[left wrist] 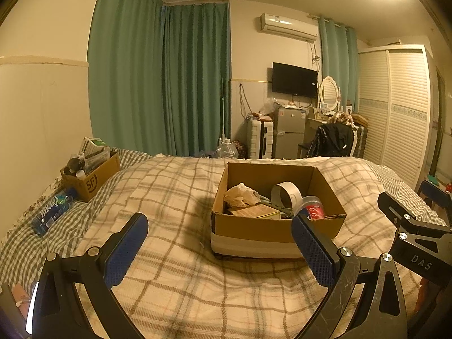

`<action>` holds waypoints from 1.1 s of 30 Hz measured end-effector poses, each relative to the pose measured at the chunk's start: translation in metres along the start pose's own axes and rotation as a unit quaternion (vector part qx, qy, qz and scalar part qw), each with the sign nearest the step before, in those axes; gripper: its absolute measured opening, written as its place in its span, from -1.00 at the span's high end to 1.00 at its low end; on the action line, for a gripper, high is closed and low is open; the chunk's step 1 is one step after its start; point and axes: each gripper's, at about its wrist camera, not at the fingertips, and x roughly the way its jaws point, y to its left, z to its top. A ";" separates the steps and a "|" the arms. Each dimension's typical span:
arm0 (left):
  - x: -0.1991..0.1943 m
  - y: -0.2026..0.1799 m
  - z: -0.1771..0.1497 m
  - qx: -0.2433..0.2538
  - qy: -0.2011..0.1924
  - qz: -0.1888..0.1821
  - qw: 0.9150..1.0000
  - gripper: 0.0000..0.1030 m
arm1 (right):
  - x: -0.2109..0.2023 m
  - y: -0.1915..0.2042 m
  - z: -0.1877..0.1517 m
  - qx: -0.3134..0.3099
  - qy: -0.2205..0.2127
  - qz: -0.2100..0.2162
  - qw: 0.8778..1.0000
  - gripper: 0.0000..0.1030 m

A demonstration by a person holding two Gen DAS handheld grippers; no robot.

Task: Organize objects

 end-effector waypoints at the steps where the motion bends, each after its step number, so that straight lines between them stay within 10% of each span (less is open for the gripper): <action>1: 0.000 0.001 0.000 -0.001 0.000 0.000 1.000 -1.00 | 0.000 0.000 0.000 0.000 0.000 0.000 1.000 -0.99; 33: 0.003 0.004 -0.001 -0.005 0.009 0.001 1.000 -1.00 | 0.002 0.003 -0.002 -0.009 0.008 -0.002 1.000 -0.99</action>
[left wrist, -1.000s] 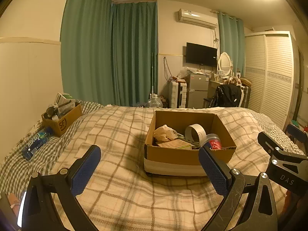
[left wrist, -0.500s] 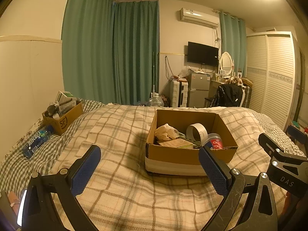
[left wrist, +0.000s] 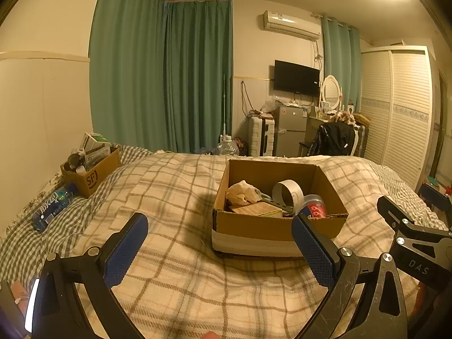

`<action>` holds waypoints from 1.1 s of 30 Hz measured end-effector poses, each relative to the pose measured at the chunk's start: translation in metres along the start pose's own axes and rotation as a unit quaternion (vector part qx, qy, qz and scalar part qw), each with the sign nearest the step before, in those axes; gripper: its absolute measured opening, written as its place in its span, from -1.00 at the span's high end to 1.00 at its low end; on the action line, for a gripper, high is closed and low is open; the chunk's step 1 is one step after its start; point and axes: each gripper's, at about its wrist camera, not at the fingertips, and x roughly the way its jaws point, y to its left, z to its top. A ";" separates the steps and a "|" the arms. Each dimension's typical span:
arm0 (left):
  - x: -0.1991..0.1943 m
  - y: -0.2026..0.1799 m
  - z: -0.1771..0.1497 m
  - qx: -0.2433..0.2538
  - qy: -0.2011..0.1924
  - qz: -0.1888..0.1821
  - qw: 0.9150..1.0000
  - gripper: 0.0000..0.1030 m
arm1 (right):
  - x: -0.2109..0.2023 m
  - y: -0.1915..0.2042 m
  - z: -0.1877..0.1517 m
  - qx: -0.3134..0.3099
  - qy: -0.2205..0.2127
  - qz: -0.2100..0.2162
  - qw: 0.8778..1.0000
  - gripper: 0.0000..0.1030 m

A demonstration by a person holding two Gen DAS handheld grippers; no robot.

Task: Organize objects

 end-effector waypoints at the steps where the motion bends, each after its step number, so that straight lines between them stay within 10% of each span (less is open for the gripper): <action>1: 0.000 0.000 0.000 0.001 0.000 0.002 1.000 -1.00 | 0.000 0.000 0.001 -0.001 0.000 0.000 1.000 -0.99; 33: -0.002 0.001 0.000 0.005 -0.002 0.000 1.000 -1.00 | 0.001 0.003 0.001 -0.006 0.005 -0.002 1.000 -0.99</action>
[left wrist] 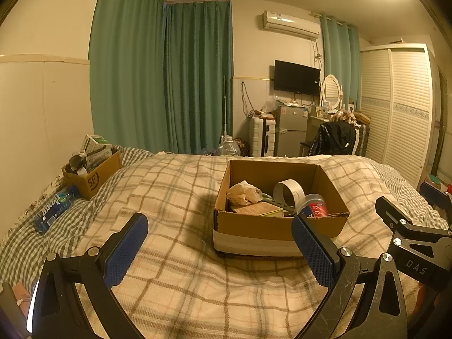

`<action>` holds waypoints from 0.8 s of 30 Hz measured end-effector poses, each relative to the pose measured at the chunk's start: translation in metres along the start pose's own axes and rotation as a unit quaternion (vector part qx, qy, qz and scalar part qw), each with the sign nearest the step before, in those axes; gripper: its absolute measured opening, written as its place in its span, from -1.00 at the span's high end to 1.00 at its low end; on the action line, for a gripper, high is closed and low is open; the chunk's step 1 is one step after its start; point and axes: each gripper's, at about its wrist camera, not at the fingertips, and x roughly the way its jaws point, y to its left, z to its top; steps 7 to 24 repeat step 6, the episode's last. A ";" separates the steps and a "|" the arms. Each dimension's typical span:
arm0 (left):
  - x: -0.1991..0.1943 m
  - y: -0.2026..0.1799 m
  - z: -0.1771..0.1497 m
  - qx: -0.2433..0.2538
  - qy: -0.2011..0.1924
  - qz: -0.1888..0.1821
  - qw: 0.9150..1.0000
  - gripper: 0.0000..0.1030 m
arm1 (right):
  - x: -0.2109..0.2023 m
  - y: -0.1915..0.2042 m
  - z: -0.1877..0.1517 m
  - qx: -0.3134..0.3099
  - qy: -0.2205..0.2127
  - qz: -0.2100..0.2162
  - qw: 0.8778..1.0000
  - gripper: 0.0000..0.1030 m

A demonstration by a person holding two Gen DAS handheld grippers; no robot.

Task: Organize objects

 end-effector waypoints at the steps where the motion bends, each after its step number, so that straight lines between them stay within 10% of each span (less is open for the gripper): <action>1: 0.000 0.000 0.000 0.000 0.000 0.000 1.000 -1.00 | 0.000 0.000 0.000 0.000 0.000 0.000 1.000 -0.99; 24: -0.002 -0.002 -0.001 0.004 -0.008 0.004 1.000 -1.00 | 0.001 0.000 0.000 0.000 0.001 0.000 1.000 -0.99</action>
